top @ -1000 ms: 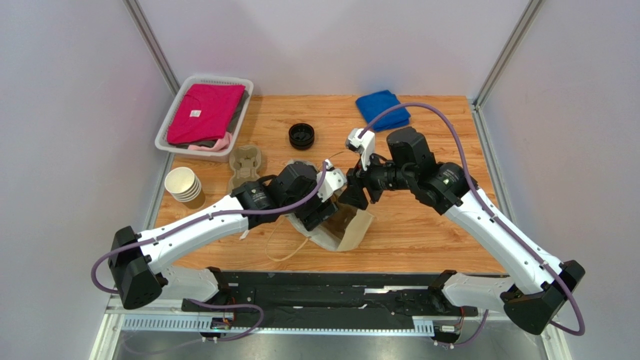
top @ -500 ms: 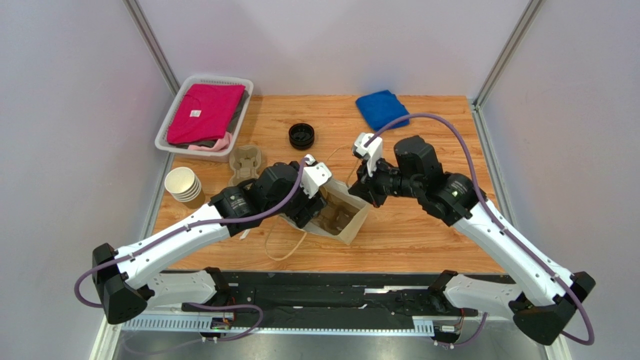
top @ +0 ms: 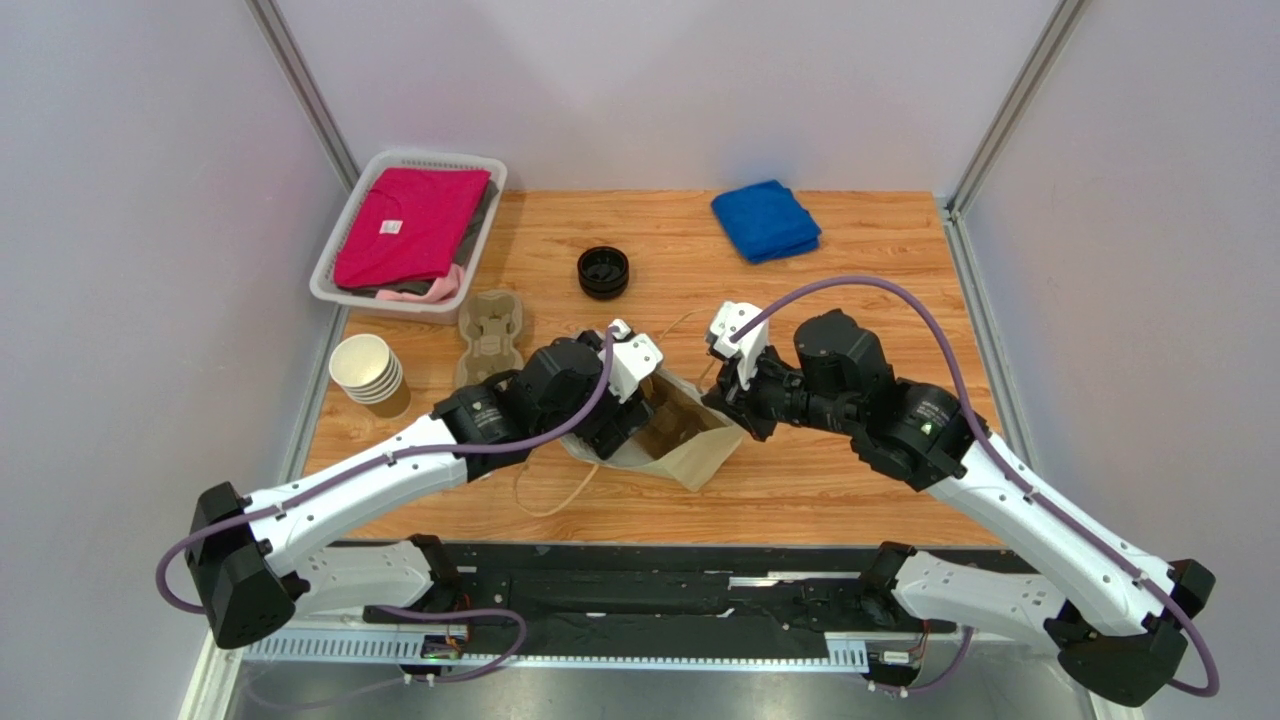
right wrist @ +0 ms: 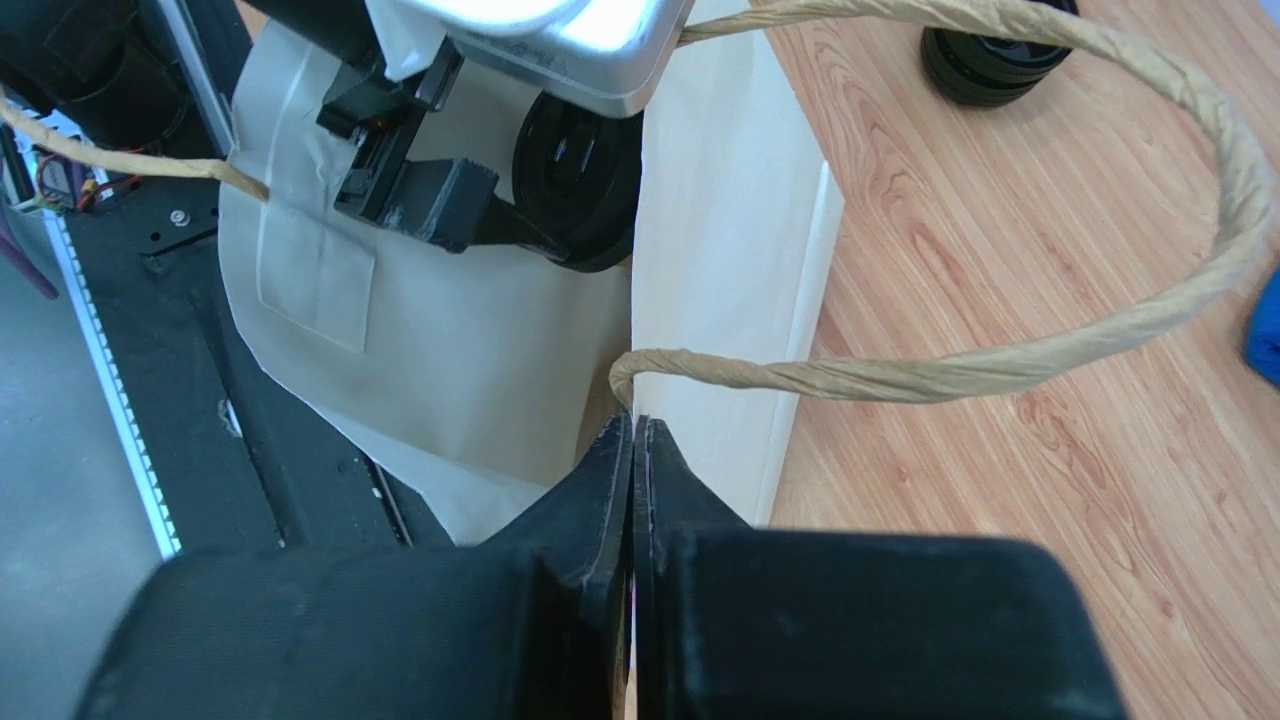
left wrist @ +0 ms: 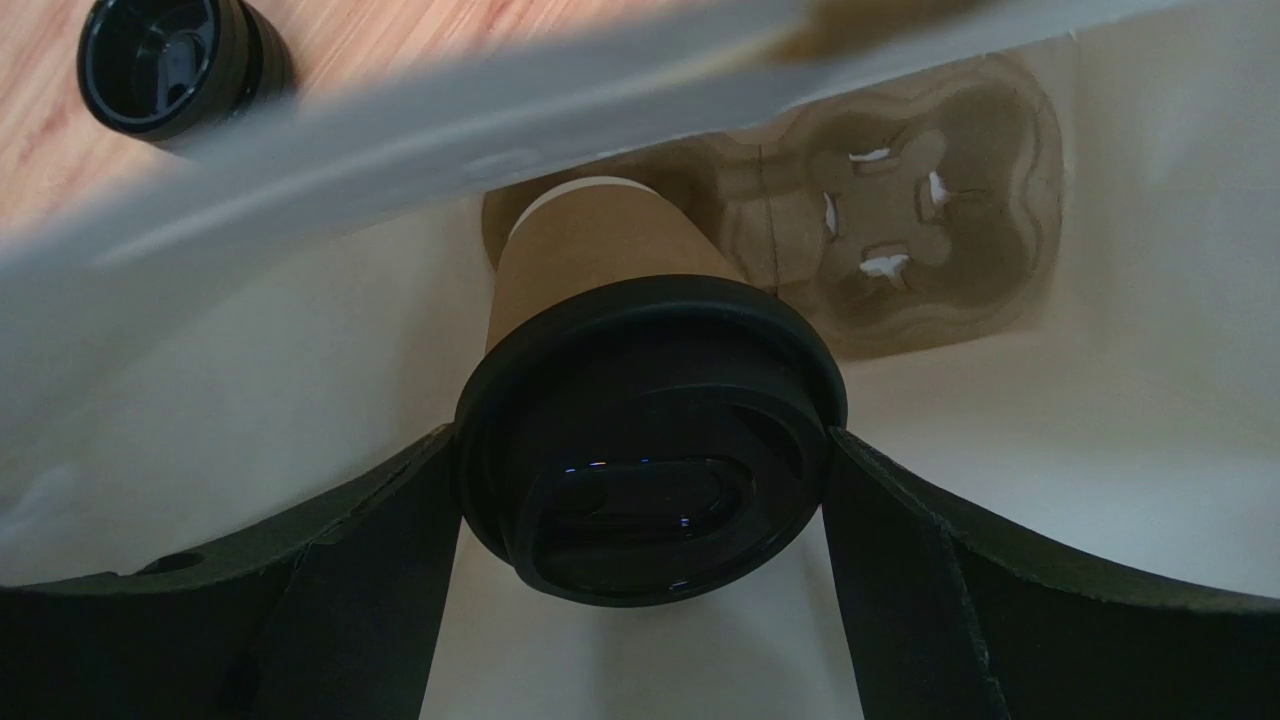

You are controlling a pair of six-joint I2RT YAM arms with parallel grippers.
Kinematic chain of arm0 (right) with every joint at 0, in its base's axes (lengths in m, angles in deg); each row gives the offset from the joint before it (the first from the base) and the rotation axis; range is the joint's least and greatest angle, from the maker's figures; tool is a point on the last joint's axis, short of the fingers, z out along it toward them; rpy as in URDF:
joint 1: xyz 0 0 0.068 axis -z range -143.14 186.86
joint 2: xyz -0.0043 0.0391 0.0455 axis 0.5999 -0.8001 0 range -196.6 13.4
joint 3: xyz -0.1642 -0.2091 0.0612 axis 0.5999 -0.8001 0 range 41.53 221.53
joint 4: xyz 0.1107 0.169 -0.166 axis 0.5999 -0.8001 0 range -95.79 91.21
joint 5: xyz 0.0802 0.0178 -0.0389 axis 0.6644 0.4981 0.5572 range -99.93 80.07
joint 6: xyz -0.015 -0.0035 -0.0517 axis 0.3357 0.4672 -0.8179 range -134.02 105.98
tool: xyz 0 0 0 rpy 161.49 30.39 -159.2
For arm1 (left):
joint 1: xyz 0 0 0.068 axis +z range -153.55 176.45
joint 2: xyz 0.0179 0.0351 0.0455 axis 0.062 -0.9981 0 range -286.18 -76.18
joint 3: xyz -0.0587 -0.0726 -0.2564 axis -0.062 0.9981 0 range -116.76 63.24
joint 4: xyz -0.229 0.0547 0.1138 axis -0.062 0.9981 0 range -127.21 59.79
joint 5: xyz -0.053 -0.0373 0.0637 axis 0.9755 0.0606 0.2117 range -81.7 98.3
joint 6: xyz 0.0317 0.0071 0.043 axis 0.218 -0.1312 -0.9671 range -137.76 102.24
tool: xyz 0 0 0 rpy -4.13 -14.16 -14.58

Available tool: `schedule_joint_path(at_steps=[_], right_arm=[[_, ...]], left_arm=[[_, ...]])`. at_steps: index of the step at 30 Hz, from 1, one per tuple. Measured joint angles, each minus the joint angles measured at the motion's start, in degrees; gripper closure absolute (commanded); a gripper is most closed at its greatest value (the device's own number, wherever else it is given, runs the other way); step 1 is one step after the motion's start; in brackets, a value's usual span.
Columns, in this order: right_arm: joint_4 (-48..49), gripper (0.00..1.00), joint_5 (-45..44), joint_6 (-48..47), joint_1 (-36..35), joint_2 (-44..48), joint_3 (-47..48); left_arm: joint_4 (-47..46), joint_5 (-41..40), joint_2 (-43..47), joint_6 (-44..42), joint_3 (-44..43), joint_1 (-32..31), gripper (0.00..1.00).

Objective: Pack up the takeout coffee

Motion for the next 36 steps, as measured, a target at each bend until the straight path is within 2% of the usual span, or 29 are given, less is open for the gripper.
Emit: schedule_joint_path(at_steps=[1, 3, 4, 5, 8, 13, 18, 27, 31, 34, 35, 36], right_arm=[[0.1, 1.0, -0.3, 0.0, 0.0, 0.0, 0.0], [0.2, 0.88, -1.1, 0.0, -0.1, 0.0, 0.0], [0.1, 0.8, -1.6, 0.1, -0.1, -0.2, 0.0], [0.1, 0.63, -2.0, 0.4, -0.1, -0.5, 0.1], [-0.2, 0.42, -2.1, 1.6, 0.6, -2.8, 1.9], [-0.7, 0.4, -1.8, 3.1, 1.5, -6.9, 5.0], [-1.0, 0.27, -1.3, 4.0, 1.6, -9.4, 7.3], [-1.2, 0.26, 2.3, 3.9, 1.6, -12.8, 9.9], [-1.2, 0.33, 1.9, 3.1, 1.6, -13.9, 9.9], [-1.2, 0.46, 1.2, 2.1, 1.6, -15.1, 9.9], [-1.2, 0.61, 1.0, 1.8, 1.6, -15.5, 9.8], [-1.1, 0.71, 0.9, 1.5, 1.6, -15.8, 9.7]], left_arm=[[-0.7, 0.0, 0.0, -0.1, 0.6, 0.0, 0.82], [-1.6, 0.2, -0.3, -0.4, 1.2, -0.3, 0.83], [-1.9, 0.2, -0.5, -0.5, 1.2, -0.5, 0.83], [-2.3, 0.3, -0.7, -0.6, 1.2, -0.7, 0.83], [-2.6, 0.7, -0.7, -0.8, 1.2, -1.2, 0.83], [-2.5, 1.0, -0.7, -0.8, 1.2, -1.4, 0.83], [-2.5, 1.1, -0.7, -0.8, 1.2, -1.4, 0.83], [-2.1, 1.0, -0.7, -0.4, 1.2, -1.4, 0.83], [-1.8, 1.0, -0.7, -0.4, 1.2, -1.4, 0.84], [-1.2, 1.1, -0.6, -0.2, 1.2, -1.0, 0.84], [-1.1, 1.1, -0.5, -0.1, 1.3, -0.9, 0.84], [-0.9, 1.1, -0.3, 0.0, 1.4, -0.7, 0.84]])
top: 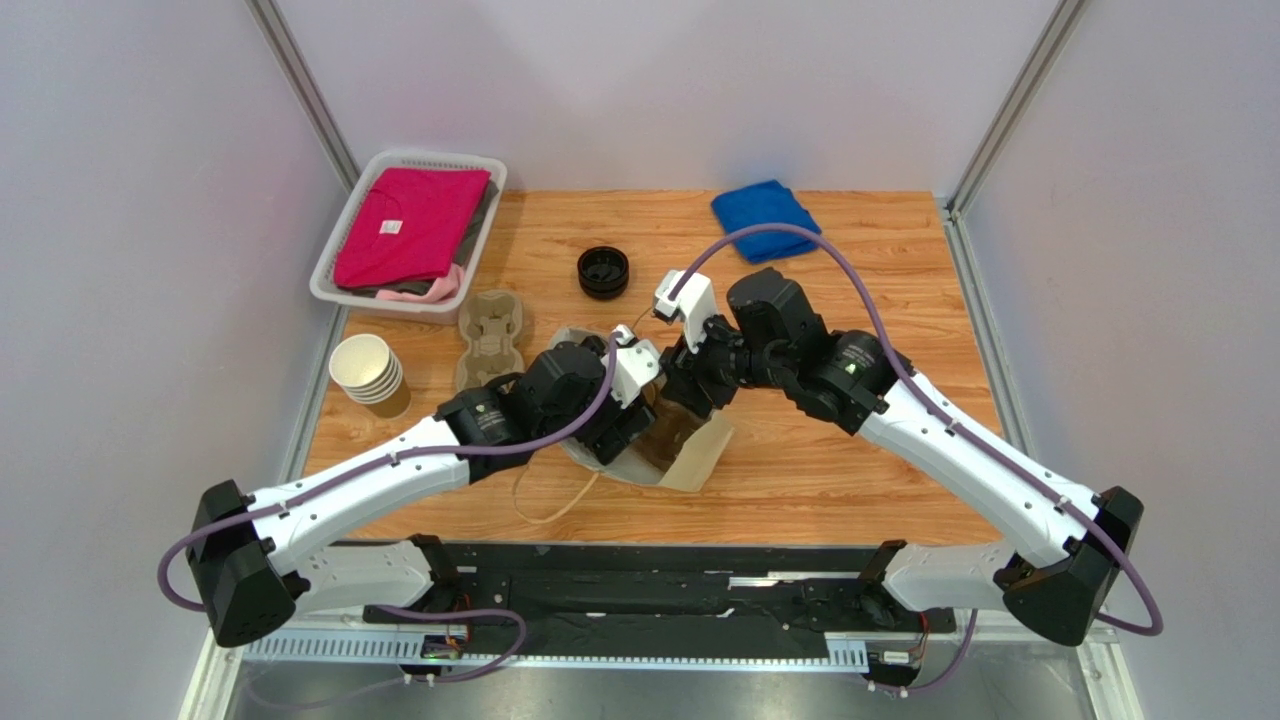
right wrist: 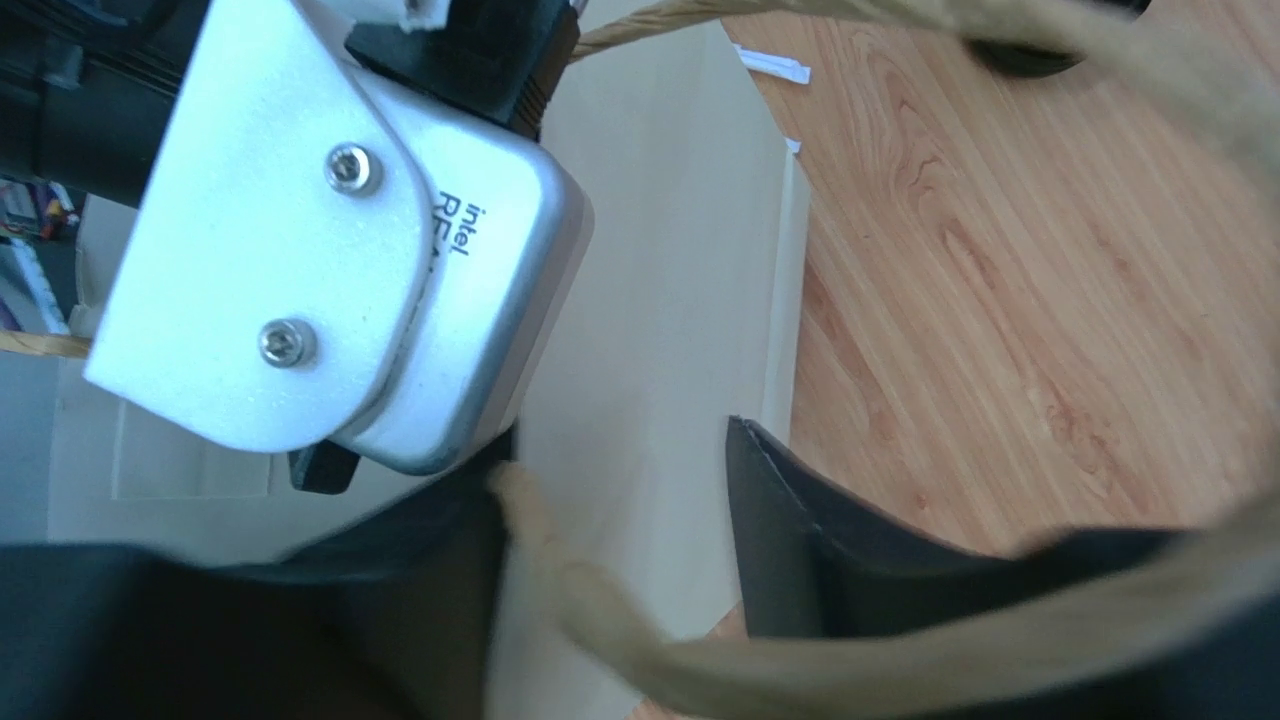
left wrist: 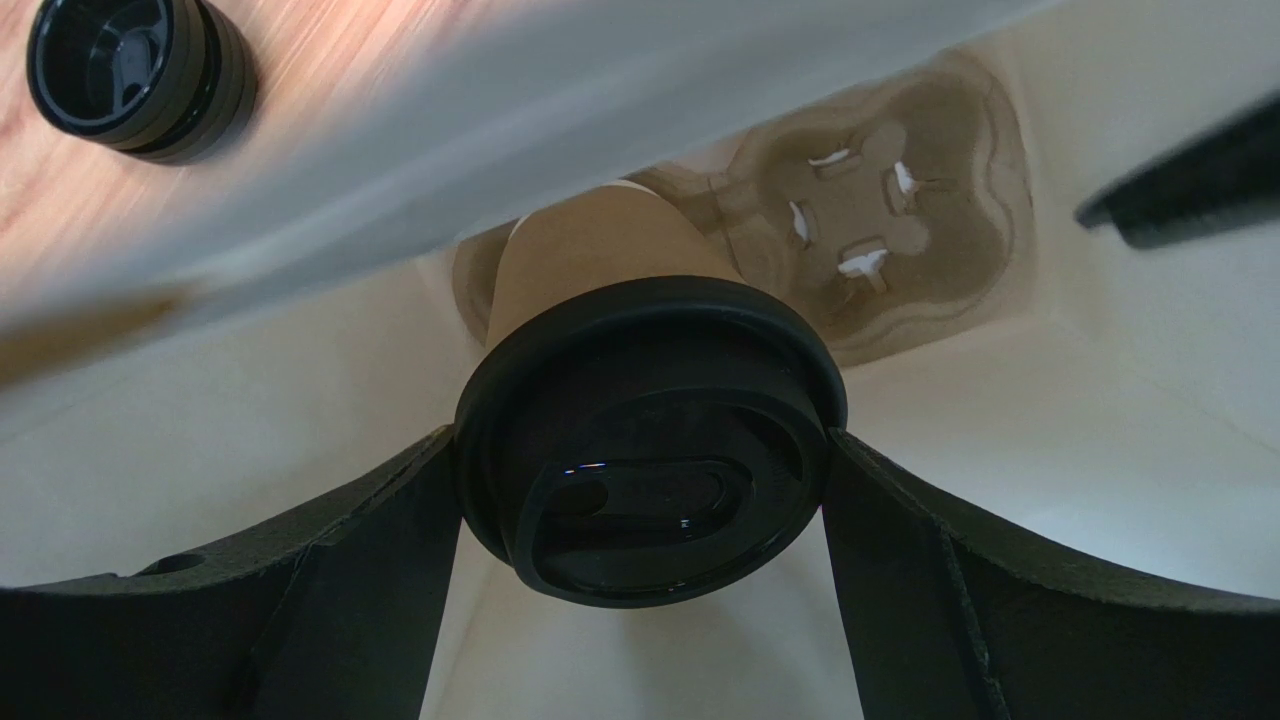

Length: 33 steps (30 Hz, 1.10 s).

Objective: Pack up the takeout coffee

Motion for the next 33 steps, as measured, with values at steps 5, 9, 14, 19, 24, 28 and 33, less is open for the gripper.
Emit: schedule_joint_path(at_steps=[5, 9, 14, 19, 24, 28, 33], right_arm=[[0.5, 1.0, -0.8, -1.0, 0.0, -0.1, -0.3], [1.7, 1.0, -1.9, -1.1, -0.2, 1.4, -1.4], [1.8, 1.0, -3.5, -1.0, -0.6, 4.3, -1.7], [2.3, 1.0, -5.5, -1.3, -2.2, 6.5, -2.8], [3.8, 1.0, -7.1, -3.6, -4.5, 9.4, -7.5], [4.4, 1.0, -7.1, -5.0, -5.2, 10.2, -9.1], [4.9, 1.0, -7.1, -7.9, -5.2, 10.2, -9.4]], left_arm=[[0.6, -0.2, 1.0, 0.5, 0.2, 1.1, 0.84], [0.3, -1.0, 3.2, 0.3, 0.9, 1.4, 0.85], [-2.4, -0.3, 5.7, -2.0, 2.4, 1.5, 0.88], [-4.3, 1.5, 5.5, -4.0, 4.0, 1.4, 0.91], [-5.2, 2.3, 4.8, -7.3, 5.4, -0.7, 0.92], [-5.3, 2.7, 4.3, -10.4, 5.8, -2.5, 0.92], [-4.0, 3.1, 4.2, -17.2, 5.2, -2.8, 0.92]])
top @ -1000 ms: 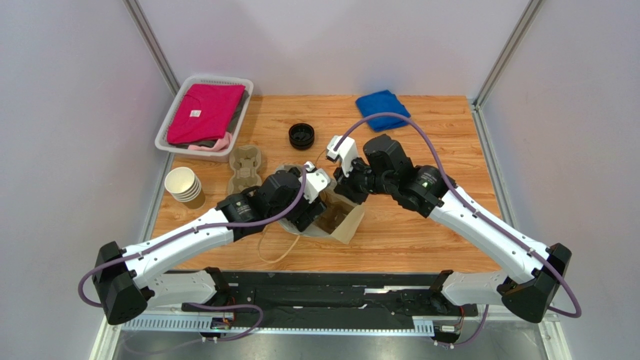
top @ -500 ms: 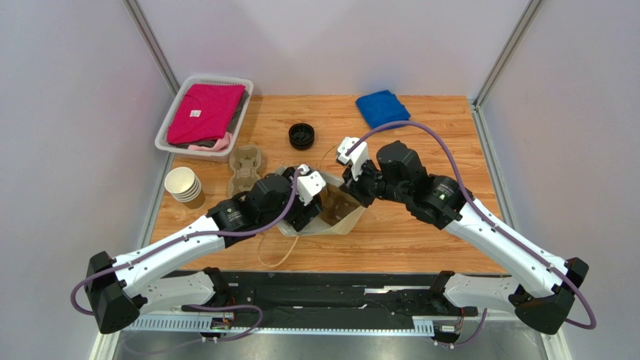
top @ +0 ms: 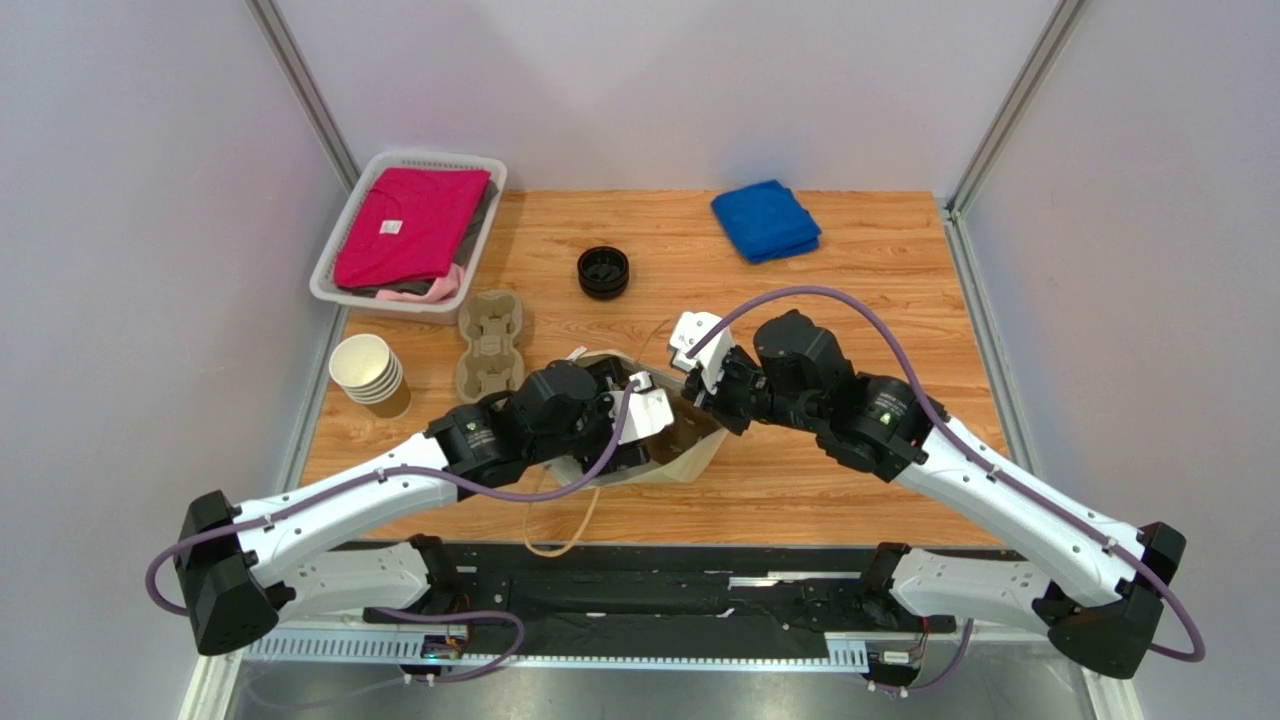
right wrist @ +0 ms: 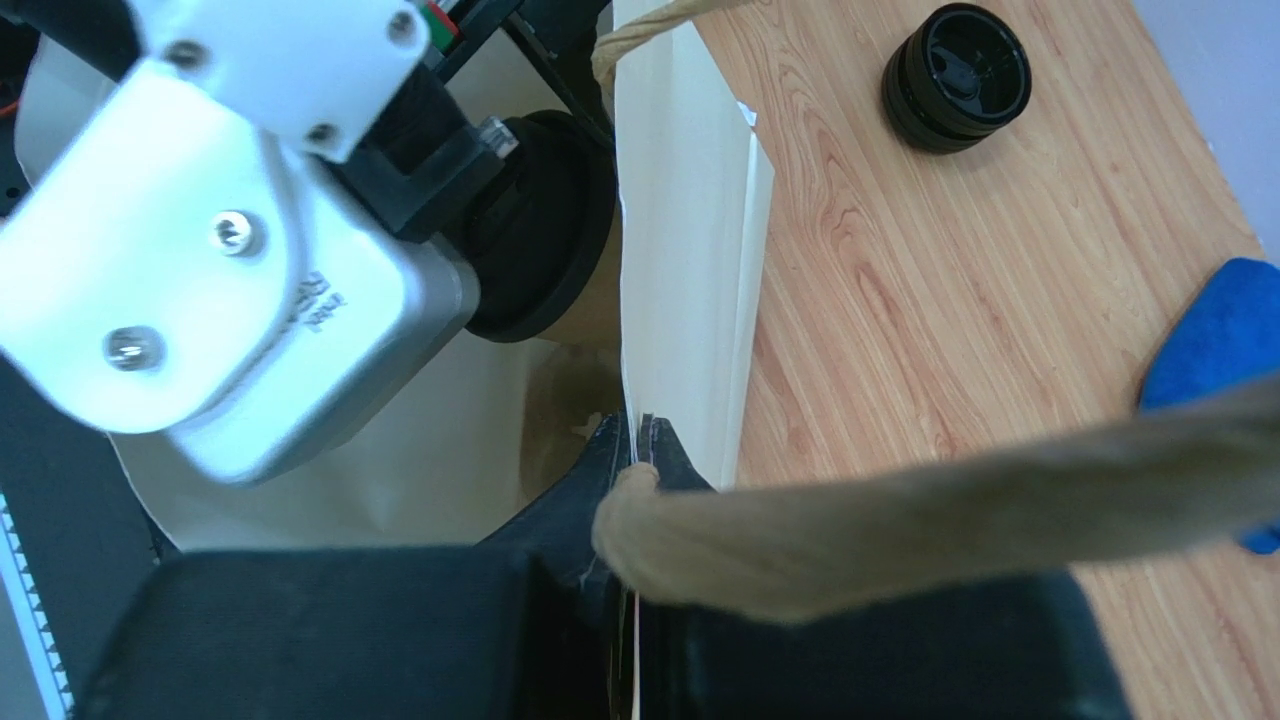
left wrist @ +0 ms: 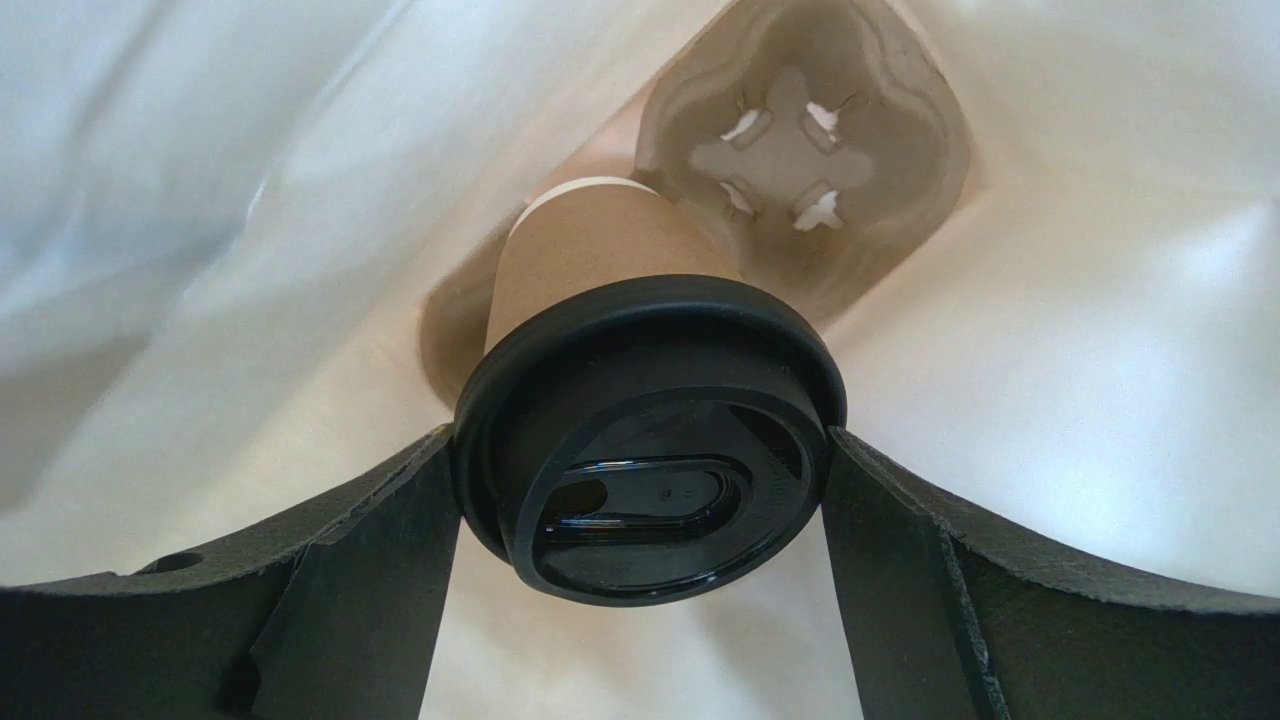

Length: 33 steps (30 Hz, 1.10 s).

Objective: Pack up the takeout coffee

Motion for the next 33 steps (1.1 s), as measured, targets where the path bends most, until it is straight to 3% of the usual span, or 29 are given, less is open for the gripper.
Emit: schedule_joint_path(at_steps=[11, 22, 33], right_arm=[[0.0, 1.0, 4.9, -8.8, 0.1, 3.2, 0.0], [-3.9, 1.0, 10.9, -12.8, 3.1, -0.8, 4.7], [-8.1, 1.0, 18.5, -12.2, 9.2, -5.0, 9.4]], left_arm=[[17.4, 6.5, -0.6, -18.6, -15.7, 0.0, 0.9], [30.4, 9.1, -11.4, -21.2, -31.5, -1.6, 0.93], [33.5, 10.6, -9.5, -29.0, -29.3, -3.1, 0.94]])
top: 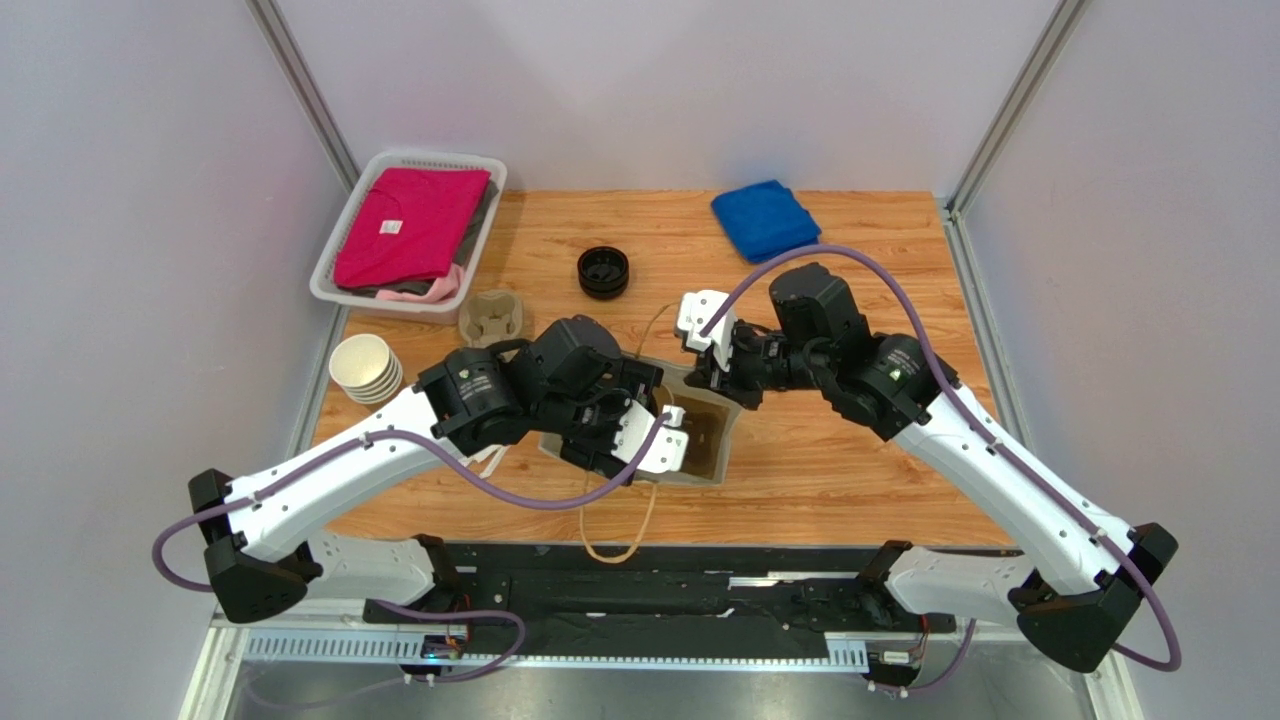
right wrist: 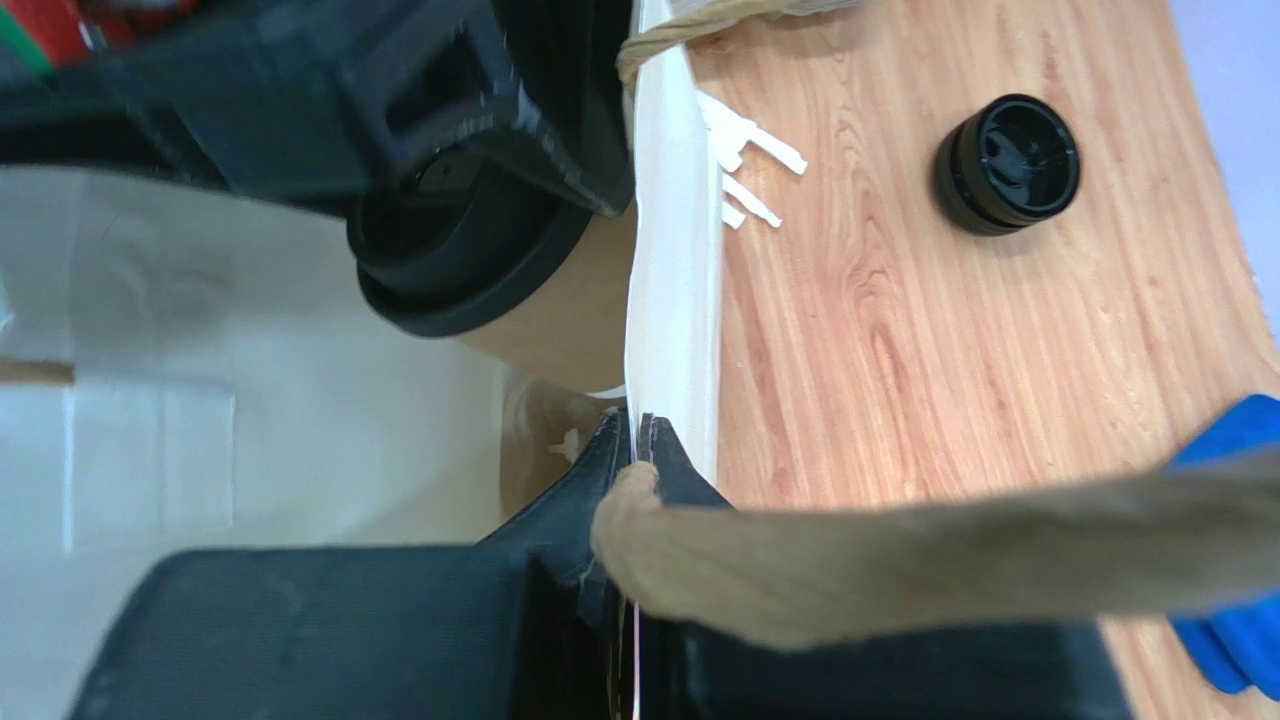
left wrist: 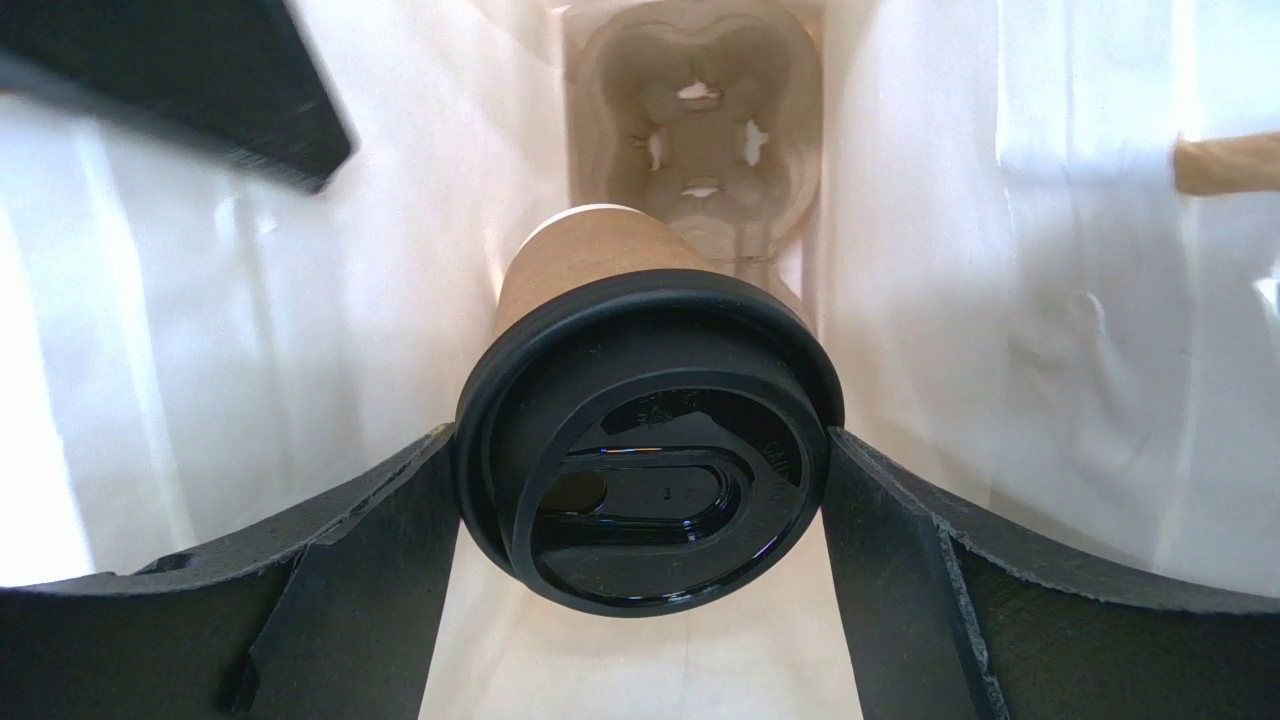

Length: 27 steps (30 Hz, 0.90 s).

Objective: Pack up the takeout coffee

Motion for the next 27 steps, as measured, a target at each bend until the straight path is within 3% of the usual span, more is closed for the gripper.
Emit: schedule_joint_path(at_steps=[11, 17, 27], right_arm=[[-4.9, 1.0, 3.0, -2.1, 0.5, -1.2, 4.3], [-7.7, 1.0, 3.0, -1.7, 0.5, -4.5, 9.4], [-12.5, 1.0, -4.6, -0.3, -4.8, -8.9, 12.0]], left_arm=[[6.3, 2.5, -2.1, -4.8, -6.3, -1.0, 0.94], [7.4, -0.4, -4.9, -4.9, -5.7, -3.0, 0.95], [10.8, -5.7, -8.6, -3.9, -5.6, -3.6, 0.97]])
